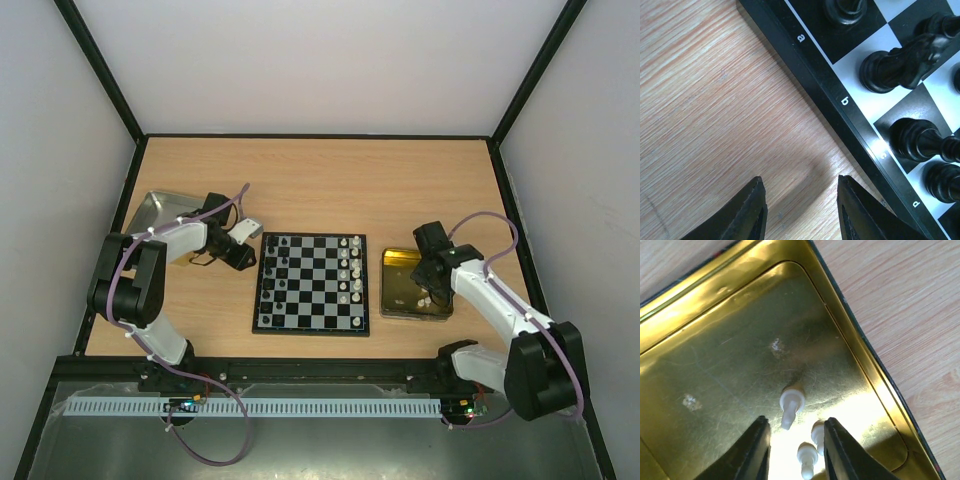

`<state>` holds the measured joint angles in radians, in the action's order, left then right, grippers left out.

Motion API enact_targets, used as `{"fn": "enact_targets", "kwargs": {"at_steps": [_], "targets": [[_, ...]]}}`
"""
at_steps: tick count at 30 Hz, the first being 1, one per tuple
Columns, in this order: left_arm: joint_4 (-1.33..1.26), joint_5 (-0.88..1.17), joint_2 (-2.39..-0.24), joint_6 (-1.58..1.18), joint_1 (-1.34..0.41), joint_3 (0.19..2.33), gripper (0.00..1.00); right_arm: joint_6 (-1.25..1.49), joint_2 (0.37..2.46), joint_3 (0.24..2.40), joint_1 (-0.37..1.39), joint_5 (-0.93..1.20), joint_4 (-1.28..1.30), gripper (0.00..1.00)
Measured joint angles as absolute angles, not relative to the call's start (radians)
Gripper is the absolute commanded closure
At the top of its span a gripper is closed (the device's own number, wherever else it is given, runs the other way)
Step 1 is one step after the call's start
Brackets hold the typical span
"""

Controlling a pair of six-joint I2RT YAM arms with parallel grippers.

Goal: Set up the chess pieces on the board
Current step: Pick up the chess piece from the storage box.

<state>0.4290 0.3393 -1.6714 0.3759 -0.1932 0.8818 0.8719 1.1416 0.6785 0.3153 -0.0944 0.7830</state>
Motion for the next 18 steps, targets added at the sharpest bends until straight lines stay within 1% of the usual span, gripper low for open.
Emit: {"fn": "enact_targets", "kwargs": {"at_steps": [3, 5, 14, 17, 18], "targets": [[0.429, 0.340, -1.671, 0.376, -0.193, 0.882, 0.60, 0.846, 1.173, 0.675, 0.288, -0.062, 0.767, 0.77], [0.429, 0.340, -1.672, 0.376, -0.193, 0.882, 0.60, 0.836, 1.189, 0.673, 0.285, -0.045, 0.751, 0.81], [0.430, 0.340, -1.672, 0.376, -0.193, 0.883, 0.60, 0.818, 1.236, 0.662, 0.282, -0.009, 0.716, 0.83], [0.430, 0.340, -1.672, 0.376, -0.193, 0.883, 0.60, 0.815, 1.238, 0.662, 0.282, -0.010, 0.712, 0.90], [0.430, 0.340, -1.672, 0.376, -0.193, 0.883, 0.60, 0.815, 1.238, 0.662, 0.282, -0.010, 0.712, 0.95]]}}
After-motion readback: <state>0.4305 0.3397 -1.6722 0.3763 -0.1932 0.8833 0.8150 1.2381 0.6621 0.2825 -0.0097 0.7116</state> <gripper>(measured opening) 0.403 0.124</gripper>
